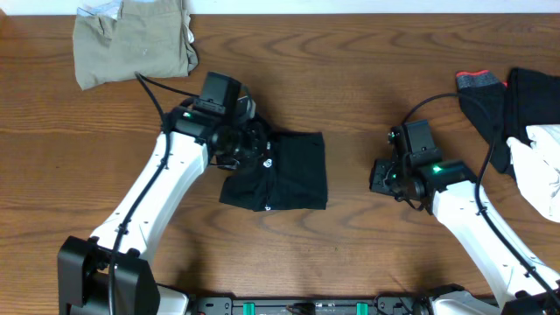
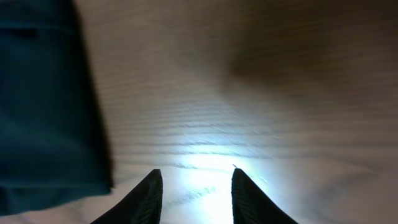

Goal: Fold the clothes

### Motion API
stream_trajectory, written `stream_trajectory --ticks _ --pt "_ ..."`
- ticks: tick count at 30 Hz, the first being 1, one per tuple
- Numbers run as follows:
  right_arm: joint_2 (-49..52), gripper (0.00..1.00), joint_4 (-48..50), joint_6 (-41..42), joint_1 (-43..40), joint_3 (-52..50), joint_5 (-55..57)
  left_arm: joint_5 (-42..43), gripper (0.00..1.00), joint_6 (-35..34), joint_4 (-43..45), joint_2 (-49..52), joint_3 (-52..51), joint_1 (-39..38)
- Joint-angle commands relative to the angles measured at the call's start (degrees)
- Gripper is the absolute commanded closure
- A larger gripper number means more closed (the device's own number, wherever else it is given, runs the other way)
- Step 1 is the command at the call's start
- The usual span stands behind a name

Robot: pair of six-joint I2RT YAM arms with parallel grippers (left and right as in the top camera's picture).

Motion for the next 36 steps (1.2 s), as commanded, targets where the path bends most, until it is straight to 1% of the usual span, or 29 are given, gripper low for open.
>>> stream_trajectory --ticks 1,6,8,11,16,22,28,33,36 --pt "0.42 0.66 3.93 -0.22 -0.52 -2.10 -6.64 -1.62 0.94 -2.25 1.79 -0.83 1.09 -2.14" --pt "2.08 0.67 9.86 0.24 -0.52 -3.37 -11.82 -2.69 0.94 -2.75 6.54 -0.59 1.05 -6.10" --pt "3.13 0.67 11.52 0.28 -0.52 -3.37 -12.76 -5.14 0.94 -4.22 6.88 -0.50 1.05 -7.41" --pt "5.44 0.68 13.92 1.11 -0.52 -3.37 -12.83 -7.30 0.94 -4.37 6.97 -0.37 1.05 -9.14" --pt "11.43 0.73 17.46 2.38 -0.52 -3.37 -13.53 -7.61 0.94 -4.74 7.17 -0.37 1.05 -10.16" --pt "18.88 0.76 22.56 2.38 -0.52 -3.37 -18.69 -7.63 0.94 -5.90 7.43 -0.37 1.05 -10.49" --pt "22.56 0.76 23.50 2.38 0.20 -3.37 -19.19 -7.63 0.94 -5.90 8.72 -0.37 1.05 -12.72" --pt "23.21 0.76 23.85 2.40 1.84 -3.37 -18.12 -7.69 0.94 -5.92 10.56 -0.35 1.05 -15.78" --pt "23.21 0.76 24.06 2.89 2.89 -3.37 -17.86 -10.01 0.94 -6.56 10.78 -0.11 1.05 -17.49"
